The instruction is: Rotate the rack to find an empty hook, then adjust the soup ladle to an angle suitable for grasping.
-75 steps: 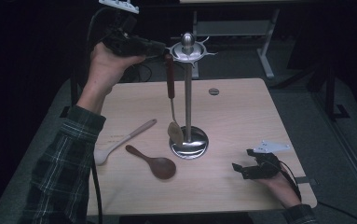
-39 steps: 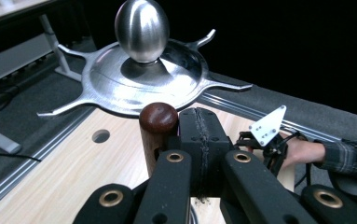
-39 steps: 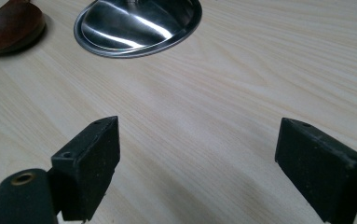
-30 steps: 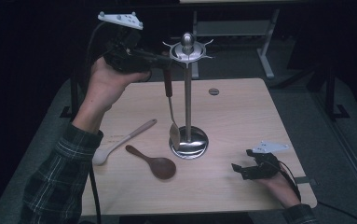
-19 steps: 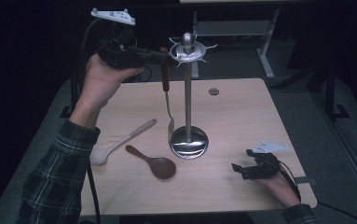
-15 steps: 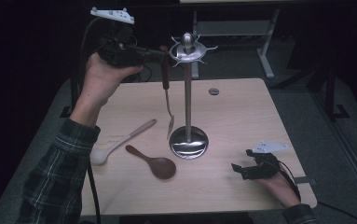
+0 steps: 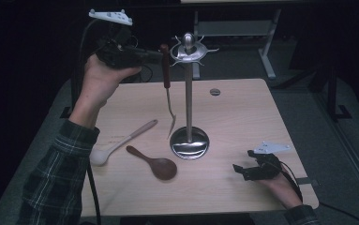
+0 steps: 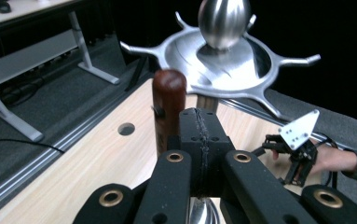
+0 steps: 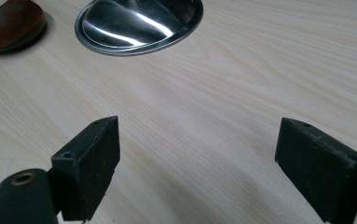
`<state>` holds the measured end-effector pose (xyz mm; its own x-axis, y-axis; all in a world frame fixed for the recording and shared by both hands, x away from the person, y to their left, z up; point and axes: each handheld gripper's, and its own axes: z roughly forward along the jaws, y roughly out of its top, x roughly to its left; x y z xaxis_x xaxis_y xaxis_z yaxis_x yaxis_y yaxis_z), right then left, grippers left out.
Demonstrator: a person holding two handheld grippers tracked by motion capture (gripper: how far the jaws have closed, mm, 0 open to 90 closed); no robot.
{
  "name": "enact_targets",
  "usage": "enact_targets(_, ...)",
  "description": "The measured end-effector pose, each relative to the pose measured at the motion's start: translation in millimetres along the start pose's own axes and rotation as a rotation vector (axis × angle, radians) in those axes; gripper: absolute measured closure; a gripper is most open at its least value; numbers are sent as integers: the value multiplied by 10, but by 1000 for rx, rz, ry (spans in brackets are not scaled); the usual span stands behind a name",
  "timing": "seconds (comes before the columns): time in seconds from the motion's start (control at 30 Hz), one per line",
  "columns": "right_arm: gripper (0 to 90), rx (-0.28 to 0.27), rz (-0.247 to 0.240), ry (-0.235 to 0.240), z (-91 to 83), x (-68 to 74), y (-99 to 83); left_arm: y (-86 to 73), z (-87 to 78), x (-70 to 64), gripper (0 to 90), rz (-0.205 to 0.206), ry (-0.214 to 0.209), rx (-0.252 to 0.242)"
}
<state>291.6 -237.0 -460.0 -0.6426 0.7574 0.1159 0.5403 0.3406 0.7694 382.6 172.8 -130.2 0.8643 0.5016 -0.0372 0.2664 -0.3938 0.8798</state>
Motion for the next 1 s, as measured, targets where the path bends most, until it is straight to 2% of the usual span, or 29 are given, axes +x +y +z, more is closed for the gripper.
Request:
enact_targets(0.33,137,0,-1,1,4,4,-1,-216,-42,-87,900,-3,1,28)
enact_targets(0.57,137,1,1,3,6,1,-3,-412,-41,-141,900,2,16,50)
enact_targets(0.67,137,4,3,4,8,-1,-5,-511,-32,-163,900,9,26,76)
enact_targets(1.0,137,-4,-2,17,17,7,-8,-924,18,-163,900,-3,39,127)
